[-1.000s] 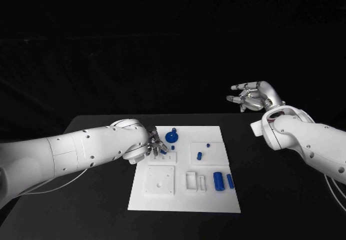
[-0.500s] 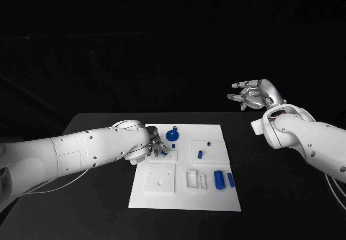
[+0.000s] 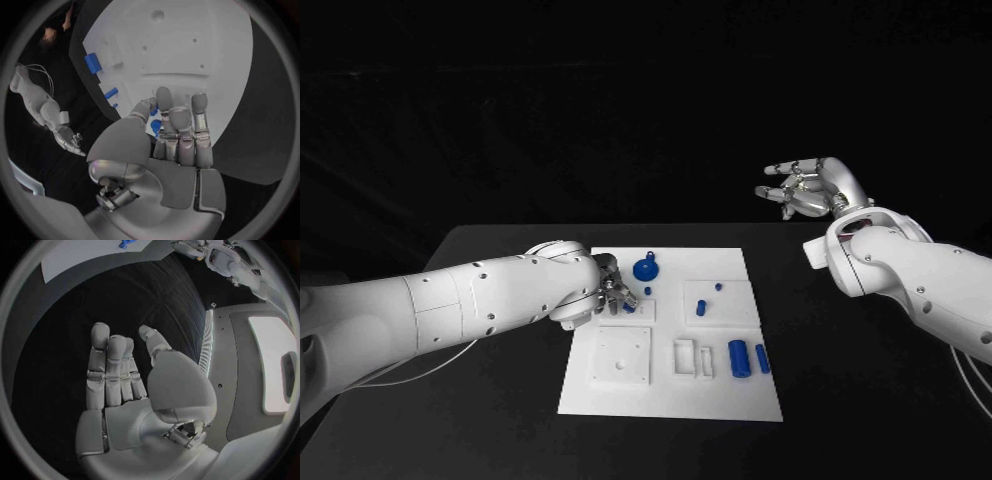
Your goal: Assemble the parts on the task board
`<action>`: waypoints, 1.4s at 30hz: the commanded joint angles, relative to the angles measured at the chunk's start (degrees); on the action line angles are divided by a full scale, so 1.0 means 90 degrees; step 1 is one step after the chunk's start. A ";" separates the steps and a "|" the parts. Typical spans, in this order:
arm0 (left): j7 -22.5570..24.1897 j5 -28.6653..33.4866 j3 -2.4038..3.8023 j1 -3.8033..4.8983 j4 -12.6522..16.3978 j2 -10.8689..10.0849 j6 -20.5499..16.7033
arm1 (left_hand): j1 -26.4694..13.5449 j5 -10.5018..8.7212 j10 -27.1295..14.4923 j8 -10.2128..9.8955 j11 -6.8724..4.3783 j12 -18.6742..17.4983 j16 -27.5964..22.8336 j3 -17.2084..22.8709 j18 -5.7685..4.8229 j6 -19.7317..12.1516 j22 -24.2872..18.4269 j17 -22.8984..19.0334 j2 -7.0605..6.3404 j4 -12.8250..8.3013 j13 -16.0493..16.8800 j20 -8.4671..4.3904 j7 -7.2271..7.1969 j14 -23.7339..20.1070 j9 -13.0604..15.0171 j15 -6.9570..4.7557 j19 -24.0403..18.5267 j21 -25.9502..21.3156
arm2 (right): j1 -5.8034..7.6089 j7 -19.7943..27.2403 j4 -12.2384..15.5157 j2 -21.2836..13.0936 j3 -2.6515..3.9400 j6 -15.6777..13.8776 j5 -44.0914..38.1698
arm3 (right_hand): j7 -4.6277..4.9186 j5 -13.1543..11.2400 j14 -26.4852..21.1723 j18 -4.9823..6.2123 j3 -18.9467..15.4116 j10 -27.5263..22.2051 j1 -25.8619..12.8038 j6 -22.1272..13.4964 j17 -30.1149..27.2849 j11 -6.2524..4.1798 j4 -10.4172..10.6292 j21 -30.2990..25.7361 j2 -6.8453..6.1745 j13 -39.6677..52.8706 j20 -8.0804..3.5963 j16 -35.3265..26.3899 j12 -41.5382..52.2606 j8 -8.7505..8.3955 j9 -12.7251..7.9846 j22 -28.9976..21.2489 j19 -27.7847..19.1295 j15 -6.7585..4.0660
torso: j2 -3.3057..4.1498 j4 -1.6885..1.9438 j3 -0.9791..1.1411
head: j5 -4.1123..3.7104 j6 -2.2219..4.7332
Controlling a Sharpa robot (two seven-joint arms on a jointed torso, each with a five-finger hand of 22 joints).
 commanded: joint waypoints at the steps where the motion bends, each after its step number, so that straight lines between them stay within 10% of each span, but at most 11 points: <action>1: -0.0004 -0.0039 0.0003 -0.0004 0.0032 -0.0013 0.0137 | 0.0064 -0.0039 0.0176 0.0017 -0.0151 0.0020 0.0034 0.0318 -0.0088 0.1175 0.0006 -0.0002 -0.0012 -0.0310 0.0006 -0.0001 -0.0645 -0.0040 0.0003 -0.0005 0.0055 -0.0019 | 0.0001 0.0055 0.0007 0.0003 0.0005 0.0012 0.0004 | 0.0003 0.0042 -0.0037 0.0047 0.0023 -0.0036 -0.0057 0.0029 -0.0006 -0.0005 -0.0015 -0.0038 -0.0007 -0.0006 0.0007 0.0030 0.0010 0.0001 -0.0004 0.0010 0.0165 0.0010 | 0.0003 0.0002 -0.0001 | 0.0000 -0.0009; 42: -0.0018 -0.0084 0.0003 -0.0009 0.0060 -0.0033 0.0415 | 0.0048 -0.0140 0.0180 0.0025 -0.0146 0.0122 0.0139 0.0288 -0.0114 0.1266 0.0194 0.0008 0.0028 -0.0263 0.0076 0.0018 -0.0670 -0.0048 0.0012 0.0008 0.0148 -0.0274 | 0.0000 0.0051 -0.0004 0.0021 0.0006 0.0036 0.0004 | 0.0005 0.0159 -0.0039 0.0046 0.0047 -0.0048 -0.0078 0.0020 -0.0021 -0.0007 -0.0007 -0.0081 -0.0012 -0.0046 0.0004 0.0041 0.0030 0.0000 -0.0005 0.0041 0.0187 0.0007 | 0.0011 0.0002 -0.0003 | 0.0020 -0.0021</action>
